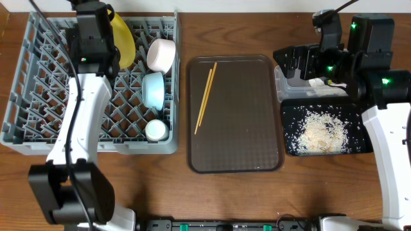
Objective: Sort waste into correct bins and load items into the dishwasher
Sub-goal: 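Lower the yellow plate upright into the rack slot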
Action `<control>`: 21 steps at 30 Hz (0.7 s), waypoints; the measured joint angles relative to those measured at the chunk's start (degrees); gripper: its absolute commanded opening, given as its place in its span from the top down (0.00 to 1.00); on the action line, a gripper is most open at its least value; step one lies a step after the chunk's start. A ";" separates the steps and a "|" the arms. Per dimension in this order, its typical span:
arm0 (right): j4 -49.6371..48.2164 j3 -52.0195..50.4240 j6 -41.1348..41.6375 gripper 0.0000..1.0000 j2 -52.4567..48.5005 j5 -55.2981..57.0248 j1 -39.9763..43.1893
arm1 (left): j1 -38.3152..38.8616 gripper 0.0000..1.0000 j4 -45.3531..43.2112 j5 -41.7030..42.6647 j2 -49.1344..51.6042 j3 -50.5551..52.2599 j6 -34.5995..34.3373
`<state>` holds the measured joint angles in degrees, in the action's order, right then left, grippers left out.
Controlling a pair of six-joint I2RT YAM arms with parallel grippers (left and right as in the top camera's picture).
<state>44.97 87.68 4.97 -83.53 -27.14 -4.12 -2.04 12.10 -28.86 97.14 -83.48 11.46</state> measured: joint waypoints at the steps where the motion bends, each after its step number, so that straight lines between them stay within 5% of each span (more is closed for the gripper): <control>1: 0.00 0.00 0.00 0.01 0.00 0.00 0.00 | 0.00 0.93 -0.31 0.24 0.61 0.00 0.33; 21: 0.00 0.00 0.00 0.01 0.00 0.00 0.00 | 0.00 0.92 -8.11 1.51 8.76 0.00 1.70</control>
<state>44.97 87.68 4.97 -83.53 -27.14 -4.12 -2.04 3.99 -27.35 105.91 -83.48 13.17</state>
